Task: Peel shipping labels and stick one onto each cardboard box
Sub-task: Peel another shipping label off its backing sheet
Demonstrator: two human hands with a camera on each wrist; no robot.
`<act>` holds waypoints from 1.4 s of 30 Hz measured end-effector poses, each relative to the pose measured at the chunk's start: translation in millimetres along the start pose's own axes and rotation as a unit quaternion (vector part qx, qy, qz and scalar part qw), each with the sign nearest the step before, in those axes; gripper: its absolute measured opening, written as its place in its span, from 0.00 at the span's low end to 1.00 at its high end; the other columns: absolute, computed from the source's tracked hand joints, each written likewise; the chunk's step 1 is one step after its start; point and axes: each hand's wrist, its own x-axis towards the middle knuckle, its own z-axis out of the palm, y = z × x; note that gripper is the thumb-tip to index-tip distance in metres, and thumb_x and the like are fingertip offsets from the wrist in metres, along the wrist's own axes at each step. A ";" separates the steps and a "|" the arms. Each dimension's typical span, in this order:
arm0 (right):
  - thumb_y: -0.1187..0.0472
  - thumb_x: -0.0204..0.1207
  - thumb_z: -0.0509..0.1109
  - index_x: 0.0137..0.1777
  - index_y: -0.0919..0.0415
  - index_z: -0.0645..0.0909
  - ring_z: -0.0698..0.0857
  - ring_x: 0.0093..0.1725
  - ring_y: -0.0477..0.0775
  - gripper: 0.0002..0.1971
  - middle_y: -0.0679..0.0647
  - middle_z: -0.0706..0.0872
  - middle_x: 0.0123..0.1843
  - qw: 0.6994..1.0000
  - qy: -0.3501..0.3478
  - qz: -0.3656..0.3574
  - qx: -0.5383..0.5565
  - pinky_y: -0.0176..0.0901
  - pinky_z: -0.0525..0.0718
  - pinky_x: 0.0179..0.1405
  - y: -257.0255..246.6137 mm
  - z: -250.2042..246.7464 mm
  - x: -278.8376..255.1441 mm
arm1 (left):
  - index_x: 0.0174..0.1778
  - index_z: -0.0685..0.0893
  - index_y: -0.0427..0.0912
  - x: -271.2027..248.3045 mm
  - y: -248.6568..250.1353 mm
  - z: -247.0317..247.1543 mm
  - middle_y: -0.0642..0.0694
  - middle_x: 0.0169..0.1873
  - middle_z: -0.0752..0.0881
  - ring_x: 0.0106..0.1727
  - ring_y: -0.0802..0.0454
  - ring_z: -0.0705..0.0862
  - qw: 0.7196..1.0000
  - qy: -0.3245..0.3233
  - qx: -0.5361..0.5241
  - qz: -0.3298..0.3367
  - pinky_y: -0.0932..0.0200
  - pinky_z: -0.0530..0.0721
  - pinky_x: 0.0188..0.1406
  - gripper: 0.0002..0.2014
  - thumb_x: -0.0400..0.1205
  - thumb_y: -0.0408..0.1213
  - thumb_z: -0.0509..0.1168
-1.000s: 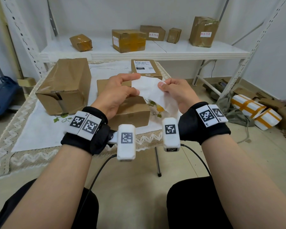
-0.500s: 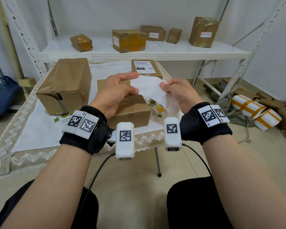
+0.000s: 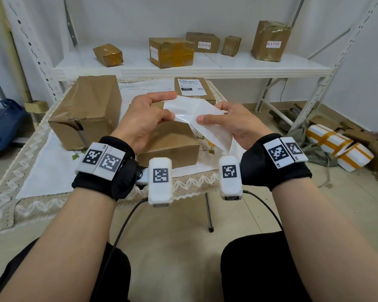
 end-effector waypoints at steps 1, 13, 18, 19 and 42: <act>0.57 0.65 0.88 0.45 0.56 0.81 0.91 0.46 0.56 0.18 0.58 0.92 0.51 1.000 0.000 0.006 -0.002 0.56 0.90 0.54 -0.8 -0.6 -0.2 | 0.68 0.88 0.45 0.1 -0.1 0.3 0.46 0.62 0.89 0.61 0.47 0.89 1.000 -0.001 0.002 0.000 0.66 0.89 0.50 0.24 0.80 0.17 0.68; 0.63 0.53 0.92 0.66 0.56 0.80 0.92 0.57 0.63 0.39 0.59 0.92 0.59 0.997 -0.025 0.061 0.041 0.64 0.89 0.62 -4.6 4.7 -0.3 | 0.66 0.90 0.49 4.2 -6.1 0.9 0.45 0.67 0.87 0.66 0.44 0.87 0.999 -0.006 0.034 0.013 0.52 0.87 0.67 0.26 0.79 0.17 0.69; 0.63 0.57 0.90 0.64 0.53 0.79 0.92 0.56 0.62 0.35 0.57 0.91 0.59 0.998 -0.016 0.055 0.013 0.63 0.89 0.61 -4.4 6.0 -0.7 | 0.66 0.90 0.49 4.6 -8.0 4.2 0.47 0.69 0.85 0.68 0.45 0.85 0.998 0.002 0.049 0.031 0.51 0.85 0.70 0.27 0.77 0.17 0.70; 0.63 0.57 0.89 0.64 0.53 0.79 0.92 0.57 0.61 0.35 0.57 0.91 0.59 0.998 -0.015 0.053 0.005 0.62 0.89 0.62 -4.6 6.0 -0.9 | 0.66 0.89 0.49 4.1 -8.2 4.9 0.48 0.70 0.85 0.69 0.46 0.85 0.998 0.001 0.050 0.033 0.51 0.85 0.71 0.27 0.77 0.17 0.70; 0.69 0.67 0.85 0.59 0.56 0.74 0.85 0.59 0.62 0.27 0.57 0.84 0.59 0.981 0.053 0.000 -0.187 0.57 0.86 0.60 -4.8 2.6 -4.5 | 0.69 0.88 0.50 -0.3 -5.3 9.1 0.51 0.72 0.81 0.68 0.48 0.83 0.993 0.002 0.109 0.045 0.50 0.82 0.74 0.26 0.79 0.19 0.70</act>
